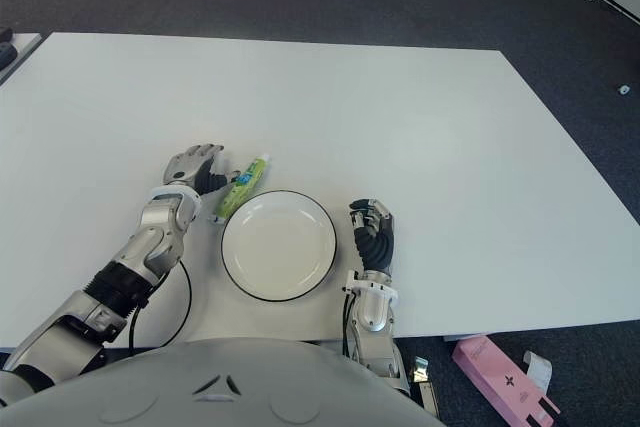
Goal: Put the toothpaste on the table into the plate.
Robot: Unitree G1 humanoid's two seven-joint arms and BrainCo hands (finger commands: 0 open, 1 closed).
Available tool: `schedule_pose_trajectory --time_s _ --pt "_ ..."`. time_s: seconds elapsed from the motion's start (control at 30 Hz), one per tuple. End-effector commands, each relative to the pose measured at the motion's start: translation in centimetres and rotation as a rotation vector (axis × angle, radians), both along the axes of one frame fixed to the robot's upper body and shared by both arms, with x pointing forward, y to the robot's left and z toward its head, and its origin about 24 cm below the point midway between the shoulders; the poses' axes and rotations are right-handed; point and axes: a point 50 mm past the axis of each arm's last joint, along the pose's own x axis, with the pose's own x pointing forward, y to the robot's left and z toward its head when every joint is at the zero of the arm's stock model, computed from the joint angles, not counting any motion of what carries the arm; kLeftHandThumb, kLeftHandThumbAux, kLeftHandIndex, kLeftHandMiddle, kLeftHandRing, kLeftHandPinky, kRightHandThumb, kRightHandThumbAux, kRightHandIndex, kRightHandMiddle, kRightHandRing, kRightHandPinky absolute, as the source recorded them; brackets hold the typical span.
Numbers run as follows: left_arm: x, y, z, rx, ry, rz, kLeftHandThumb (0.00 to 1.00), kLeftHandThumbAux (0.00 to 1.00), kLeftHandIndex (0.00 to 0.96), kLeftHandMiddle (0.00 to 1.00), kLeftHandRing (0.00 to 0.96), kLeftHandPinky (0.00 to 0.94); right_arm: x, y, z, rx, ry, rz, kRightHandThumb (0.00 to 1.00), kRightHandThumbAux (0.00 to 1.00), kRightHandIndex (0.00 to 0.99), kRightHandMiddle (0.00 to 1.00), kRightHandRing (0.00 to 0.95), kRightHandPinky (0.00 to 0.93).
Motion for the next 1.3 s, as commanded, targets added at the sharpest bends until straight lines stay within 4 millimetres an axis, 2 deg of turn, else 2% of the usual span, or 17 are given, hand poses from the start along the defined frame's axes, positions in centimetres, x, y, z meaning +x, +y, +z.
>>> schedule_pose_trajectory --time_s 0.03,0.23,0.47,0.67,0.83,0.97,1.3 --pt "-0.3 -0.4 -1.1 0.019 0.095 -0.046 0.249 0.241 0.048 0.089 0.052 0.092 -0.1 0.1 -0.2 0.009 0.013 -0.008 0.704 0.730 0.424 0.466 0.458 0.446" --pt "-0.1 -0.4 -1.0 0.020 0.117 -0.062 0.194 0.276 0.071 0.116 0.058 0.120 -0.2 0.1 -0.2 0.010 0.010 -0.005 0.703 0.730 0.424 0.465 0.455 0.434" --pt "0.4 0.2 1.1 -0.005 0.119 -0.066 0.095 0.311 0.087 0.120 0.054 0.124 -0.2 0.2 -0.2 0.015 0.013 -0.002 0.703 0.730 0.424 0.463 0.455 0.439" --pt "0.6 0.6 2.4 -0.033 0.090 -0.035 0.021 0.336 0.093 0.126 0.091 0.163 -0.2 0.2 -0.2 0.020 0.016 -0.002 0.705 0.729 0.425 0.463 0.457 0.449" --pt "0.6 0.7 3.4 -0.040 0.063 -0.022 0.003 0.346 0.092 0.133 0.114 0.178 -0.2 0.2 -0.2 0.016 0.020 -0.002 0.705 0.728 0.425 0.462 0.456 0.447" --pt "0.3 0.7 4.5 -0.037 0.028 -0.019 0.000 0.357 0.081 0.130 0.114 0.152 -0.2 0.1 -0.1 0.012 0.025 -0.004 0.705 0.729 0.425 0.461 0.454 0.445" --pt "-0.4 0.6 6.5 -0.052 -0.066 -0.029 0.000 0.384 0.106 0.168 0.143 0.183 -0.2 0.1 0.0 0.005 0.034 -0.004 0.705 0.729 0.424 0.464 0.455 0.450"
